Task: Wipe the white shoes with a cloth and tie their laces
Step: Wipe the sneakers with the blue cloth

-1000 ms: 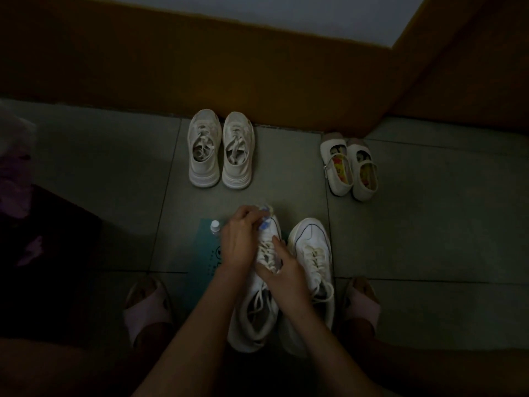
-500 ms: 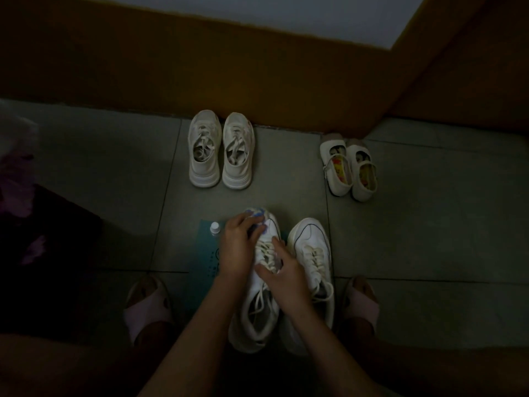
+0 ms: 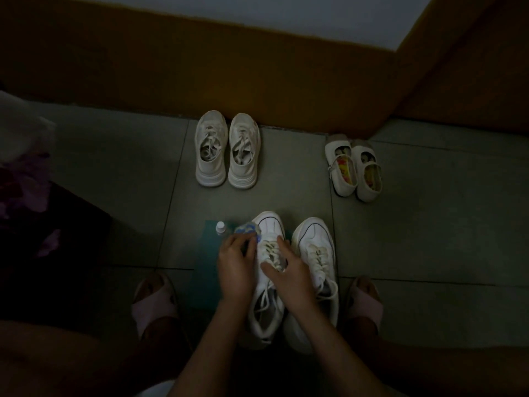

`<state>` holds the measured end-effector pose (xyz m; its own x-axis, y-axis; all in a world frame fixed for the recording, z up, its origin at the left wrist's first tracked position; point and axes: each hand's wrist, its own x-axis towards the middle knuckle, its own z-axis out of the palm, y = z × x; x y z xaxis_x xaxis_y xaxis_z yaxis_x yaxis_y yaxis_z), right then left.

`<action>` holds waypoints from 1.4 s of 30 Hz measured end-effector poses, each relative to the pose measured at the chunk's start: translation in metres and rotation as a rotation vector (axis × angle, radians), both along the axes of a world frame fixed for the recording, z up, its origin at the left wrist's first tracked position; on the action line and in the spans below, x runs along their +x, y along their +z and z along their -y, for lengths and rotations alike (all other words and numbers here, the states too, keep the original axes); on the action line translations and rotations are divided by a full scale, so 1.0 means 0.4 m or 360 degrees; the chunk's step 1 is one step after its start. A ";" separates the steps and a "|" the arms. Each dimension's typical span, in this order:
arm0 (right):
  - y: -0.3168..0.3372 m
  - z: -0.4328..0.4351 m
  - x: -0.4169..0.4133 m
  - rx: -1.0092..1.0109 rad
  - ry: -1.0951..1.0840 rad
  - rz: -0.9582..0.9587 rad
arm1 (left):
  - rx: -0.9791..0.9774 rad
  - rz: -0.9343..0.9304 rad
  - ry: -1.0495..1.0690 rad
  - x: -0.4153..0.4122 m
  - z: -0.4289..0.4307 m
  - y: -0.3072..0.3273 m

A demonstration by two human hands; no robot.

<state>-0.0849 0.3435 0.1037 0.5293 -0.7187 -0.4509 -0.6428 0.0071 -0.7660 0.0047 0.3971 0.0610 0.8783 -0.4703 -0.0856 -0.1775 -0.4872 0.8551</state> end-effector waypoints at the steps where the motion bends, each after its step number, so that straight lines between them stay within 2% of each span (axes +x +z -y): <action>1: 0.001 0.000 0.000 0.0008 -0.0002 0.0003 | 0.0008 0.0007 0.0035 -0.009 -0.008 0.001; 7: 0.004 0.000 0.001 0.0021 0.0010 0.0005 | 0.0021 -0.0007 0.0156 -0.069 -0.055 0.006; 13: 0.009 0.003 -0.002 0.0110 0.0009 0.0028 | -0.0022 -0.0230 0.0276 -0.080 -0.075 0.023; 16: 0.007 0.002 -0.004 0.0079 0.0029 0.0013 | -0.0144 -0.0309 0.0264 -0.050 -0.032 0.058; 20: 0.010 0.006 -0.006 0.0012 0.0056 -0.0021 | -0.0296 -0.0319 -0.0011 0.036 0.085 0.080; 27: -0.001 0.013 -0.006 0.0048 0.0067 -0.0046 | 0.0011 -0.0206 -0.0700 0.135 0.189 0.030; 42: -0.006 0.012 -0.009 0.0134 0.0013 0.0047 | -0.0157 0.0036 -0.0362 0.063 0.077 -0.002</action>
